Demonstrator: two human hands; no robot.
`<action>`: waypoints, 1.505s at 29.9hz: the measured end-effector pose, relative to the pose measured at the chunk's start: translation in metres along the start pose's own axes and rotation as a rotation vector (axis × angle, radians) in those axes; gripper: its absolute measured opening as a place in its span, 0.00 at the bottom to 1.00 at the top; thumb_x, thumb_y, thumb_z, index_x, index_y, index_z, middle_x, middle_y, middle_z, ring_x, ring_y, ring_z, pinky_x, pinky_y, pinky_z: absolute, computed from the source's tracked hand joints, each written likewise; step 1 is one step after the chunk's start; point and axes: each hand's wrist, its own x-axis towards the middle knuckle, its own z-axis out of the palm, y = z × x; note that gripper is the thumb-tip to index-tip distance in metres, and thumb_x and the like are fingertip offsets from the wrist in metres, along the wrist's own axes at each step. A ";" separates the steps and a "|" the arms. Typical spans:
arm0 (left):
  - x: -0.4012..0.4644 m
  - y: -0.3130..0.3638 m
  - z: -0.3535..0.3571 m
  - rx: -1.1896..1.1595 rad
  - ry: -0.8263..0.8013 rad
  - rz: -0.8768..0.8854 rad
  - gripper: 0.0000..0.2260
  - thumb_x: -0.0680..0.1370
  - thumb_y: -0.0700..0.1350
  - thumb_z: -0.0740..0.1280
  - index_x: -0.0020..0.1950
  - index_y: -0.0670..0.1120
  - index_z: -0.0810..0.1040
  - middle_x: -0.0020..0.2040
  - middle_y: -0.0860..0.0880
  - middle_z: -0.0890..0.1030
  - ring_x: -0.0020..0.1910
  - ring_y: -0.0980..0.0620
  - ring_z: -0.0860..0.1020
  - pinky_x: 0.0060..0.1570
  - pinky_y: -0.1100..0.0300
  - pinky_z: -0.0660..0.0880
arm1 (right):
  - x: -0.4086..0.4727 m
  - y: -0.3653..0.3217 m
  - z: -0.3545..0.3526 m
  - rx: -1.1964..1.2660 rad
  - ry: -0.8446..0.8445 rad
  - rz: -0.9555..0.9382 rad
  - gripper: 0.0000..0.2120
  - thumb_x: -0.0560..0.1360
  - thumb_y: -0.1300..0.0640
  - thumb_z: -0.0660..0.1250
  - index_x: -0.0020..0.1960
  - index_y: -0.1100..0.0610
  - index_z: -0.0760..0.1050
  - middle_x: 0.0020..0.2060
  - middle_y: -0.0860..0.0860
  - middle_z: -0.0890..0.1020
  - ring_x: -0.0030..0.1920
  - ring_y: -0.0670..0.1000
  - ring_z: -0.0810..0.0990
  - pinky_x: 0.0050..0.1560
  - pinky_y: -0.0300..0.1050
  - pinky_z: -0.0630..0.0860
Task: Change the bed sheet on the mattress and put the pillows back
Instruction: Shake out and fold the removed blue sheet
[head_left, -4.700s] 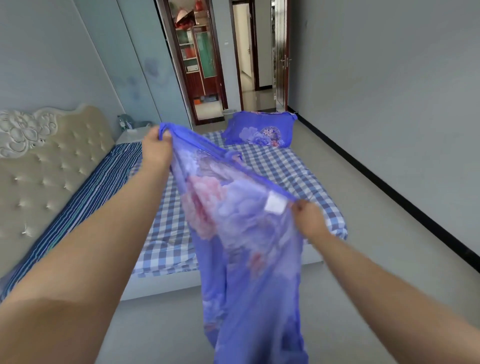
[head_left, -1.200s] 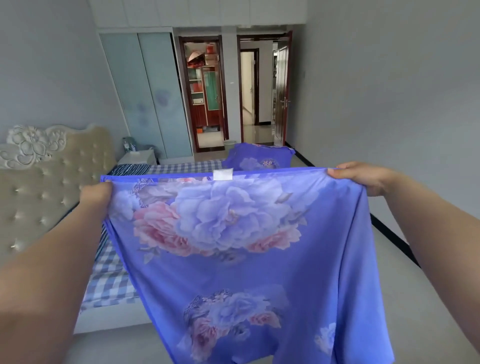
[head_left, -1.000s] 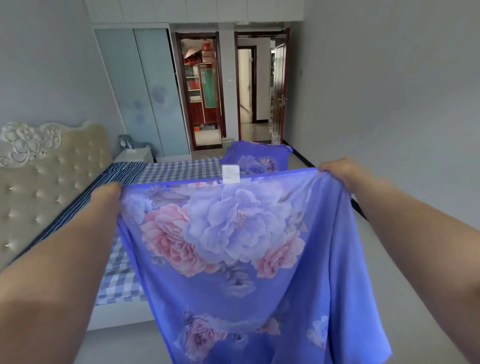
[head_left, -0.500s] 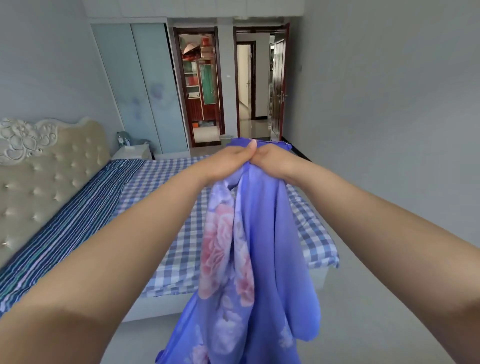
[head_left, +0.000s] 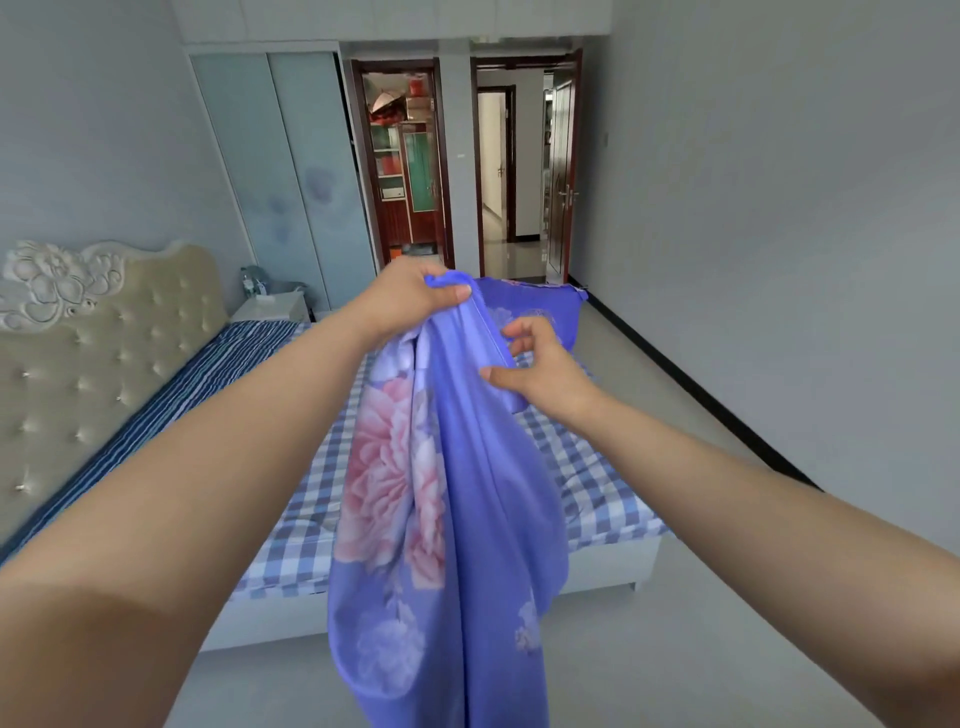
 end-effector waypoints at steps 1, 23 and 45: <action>0.002 0.000 -0.002 0.000 0.032 0.010 0.08 0.75 0.45 0.71 0.48 0.40 0.80 0.42 0.46 0.76 0.43 0.53 0.72 0.43 0.60 0.69 | -0.004 0.006 0.005 -0.013 -0.025 -0.020 0.17 0.72 0.62 0.71 0.56 0.55 0.68 0.48 0.48 0.73 0.47 0.46 0.74 0.41 0.30 0.72; -0.037 -0.116 -0.075 0.244 0.671 -0.441 0.13 0.79 0.48 0.64 0.45 0.38 0.75 0.47 0.33 0.78 0.48 0.37 0.77 0.48 0.53 0.70 | -0.017 0.117 -0.124 -1.407 -0.077 -0.011 0.11 0.78 0.56 0.59 0.58 0.60 0.69 0.54 0.57 0.78 0.52 0.59 0.79 0.46 0.48 0.72; -0.015 -0.072 -0.076 0.284 0.691 -0.132 0.11 0.79 0.49 0.63 0.39 0.45 0.73 0.39 0.44 0.76 0.42 0.46 0.72 0.47 0.59 0.70 | 0.044 0.031 -0.164 -0.866 0.408 0.269 0.11 0.74 0.51 0.64 0.49 0.58 0.78 0.47 0.60 0.79 0.51 0.62 0.79 0.47 0.49 0.73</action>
